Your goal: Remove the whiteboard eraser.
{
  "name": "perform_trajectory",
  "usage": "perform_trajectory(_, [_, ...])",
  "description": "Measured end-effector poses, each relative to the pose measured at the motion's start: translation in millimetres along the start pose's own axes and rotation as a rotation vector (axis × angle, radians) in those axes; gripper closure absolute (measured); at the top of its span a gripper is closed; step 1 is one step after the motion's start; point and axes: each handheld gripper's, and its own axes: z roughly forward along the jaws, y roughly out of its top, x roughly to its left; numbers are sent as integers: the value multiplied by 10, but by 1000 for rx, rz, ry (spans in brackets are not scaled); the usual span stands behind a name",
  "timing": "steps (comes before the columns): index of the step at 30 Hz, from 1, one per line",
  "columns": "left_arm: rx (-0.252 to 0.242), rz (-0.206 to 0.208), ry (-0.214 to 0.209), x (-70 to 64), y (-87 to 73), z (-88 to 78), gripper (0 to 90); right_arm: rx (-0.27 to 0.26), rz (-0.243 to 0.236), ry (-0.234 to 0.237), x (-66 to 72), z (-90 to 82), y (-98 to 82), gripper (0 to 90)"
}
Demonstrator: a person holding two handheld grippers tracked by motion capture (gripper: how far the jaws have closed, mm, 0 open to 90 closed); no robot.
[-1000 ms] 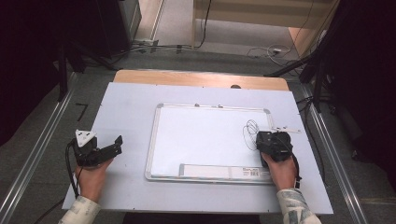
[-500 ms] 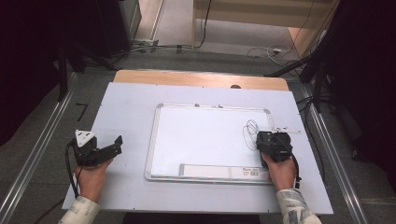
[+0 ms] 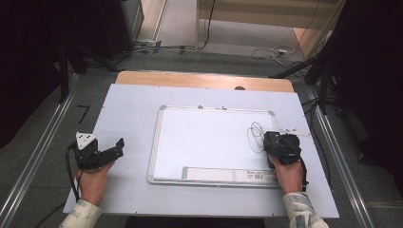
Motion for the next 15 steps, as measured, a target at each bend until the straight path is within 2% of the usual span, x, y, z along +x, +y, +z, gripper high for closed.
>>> perform_trajectory(5, [2,4,3,-10,2,4,68,-24,-9,14,35,-79,44,371])
perform_trajectory(15, [3,9,1,-18,0,11,68,-40,-28,38,111,-77,170,371])
